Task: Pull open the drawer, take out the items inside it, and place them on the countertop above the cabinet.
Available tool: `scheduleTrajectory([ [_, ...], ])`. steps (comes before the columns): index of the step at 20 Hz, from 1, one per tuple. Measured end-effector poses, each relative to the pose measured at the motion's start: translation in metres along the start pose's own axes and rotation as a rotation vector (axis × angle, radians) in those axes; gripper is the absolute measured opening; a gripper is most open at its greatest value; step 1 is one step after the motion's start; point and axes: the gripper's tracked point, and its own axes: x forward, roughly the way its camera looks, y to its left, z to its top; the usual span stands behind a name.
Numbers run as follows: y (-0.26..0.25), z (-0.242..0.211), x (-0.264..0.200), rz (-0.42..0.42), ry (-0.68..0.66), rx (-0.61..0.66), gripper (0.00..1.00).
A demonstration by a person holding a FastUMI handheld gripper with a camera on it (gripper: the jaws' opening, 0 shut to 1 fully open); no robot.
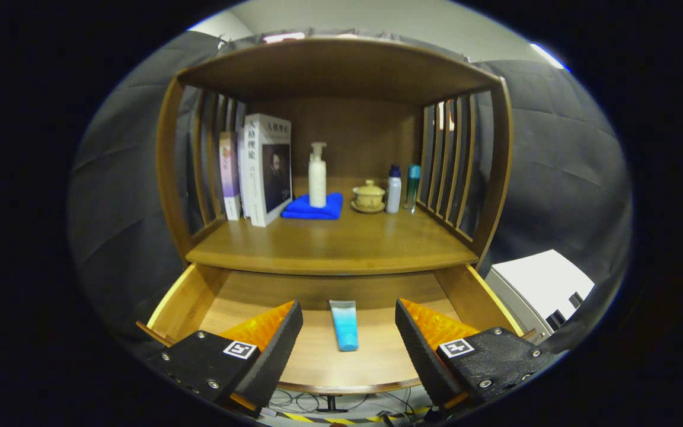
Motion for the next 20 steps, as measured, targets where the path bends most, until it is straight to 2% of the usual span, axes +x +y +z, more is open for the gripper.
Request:
scheduleTrajectory([
  [6,0.005,-0.045,0.061,-0.030,0.297,0.066,0.96],
  [9,0.004,-0.063,0.079,-0.045,0.392,0.040,0.96],
  [13,0.007,-0.083,0.094,-0.025,0.510,0.004,0.96],
  [20,0.008,-0.114,0.111,-0.023,0.646,-0.007,0.95],
])
